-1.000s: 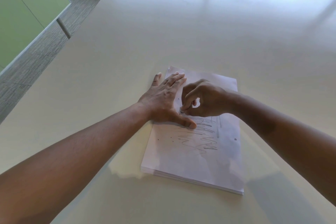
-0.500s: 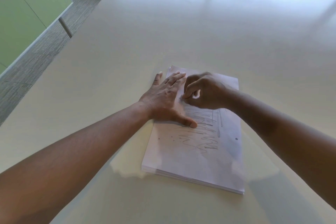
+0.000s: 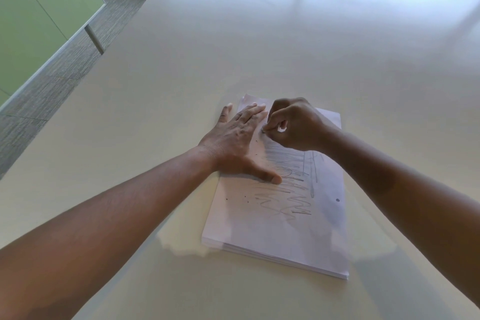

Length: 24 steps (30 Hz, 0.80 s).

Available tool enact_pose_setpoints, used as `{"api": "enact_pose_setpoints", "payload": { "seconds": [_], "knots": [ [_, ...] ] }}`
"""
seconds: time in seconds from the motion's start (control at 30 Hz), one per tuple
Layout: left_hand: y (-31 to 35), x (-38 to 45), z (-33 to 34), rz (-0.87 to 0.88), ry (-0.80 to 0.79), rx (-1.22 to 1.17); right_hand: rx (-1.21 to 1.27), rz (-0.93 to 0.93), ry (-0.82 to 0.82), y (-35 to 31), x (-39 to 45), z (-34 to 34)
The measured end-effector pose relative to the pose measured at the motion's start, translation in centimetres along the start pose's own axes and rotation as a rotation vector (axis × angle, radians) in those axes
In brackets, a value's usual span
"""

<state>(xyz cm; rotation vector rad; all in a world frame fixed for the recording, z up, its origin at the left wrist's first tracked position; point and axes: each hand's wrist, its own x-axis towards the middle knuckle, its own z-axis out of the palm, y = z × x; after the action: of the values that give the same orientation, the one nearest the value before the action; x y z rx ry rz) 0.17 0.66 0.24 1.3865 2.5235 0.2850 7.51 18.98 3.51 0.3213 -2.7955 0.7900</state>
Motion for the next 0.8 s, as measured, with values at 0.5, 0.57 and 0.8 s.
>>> {"api": "enact_pose_setpoints", "payload": {
  "seconds": [0.5, 0.57, 0.8],
  "knots": [
    [0.2, -0.3, -0.3, -0.005, -0.009, 0.006, 0.026, 0.050, -0.077, 1.2, -0.1, -1.3],
    [0.2, -0.2, -0.2, -0.004, -0.004, 0.006, 0.005, 0.059, -0.035, 1.1, 0.0, -1.1],
    [0.2, -0.1, -0.3, -0.004, 0.000, 0.005, 0.031, -0.080, -0.271, -0.2, -1.5, -1.8]
  ]
}}
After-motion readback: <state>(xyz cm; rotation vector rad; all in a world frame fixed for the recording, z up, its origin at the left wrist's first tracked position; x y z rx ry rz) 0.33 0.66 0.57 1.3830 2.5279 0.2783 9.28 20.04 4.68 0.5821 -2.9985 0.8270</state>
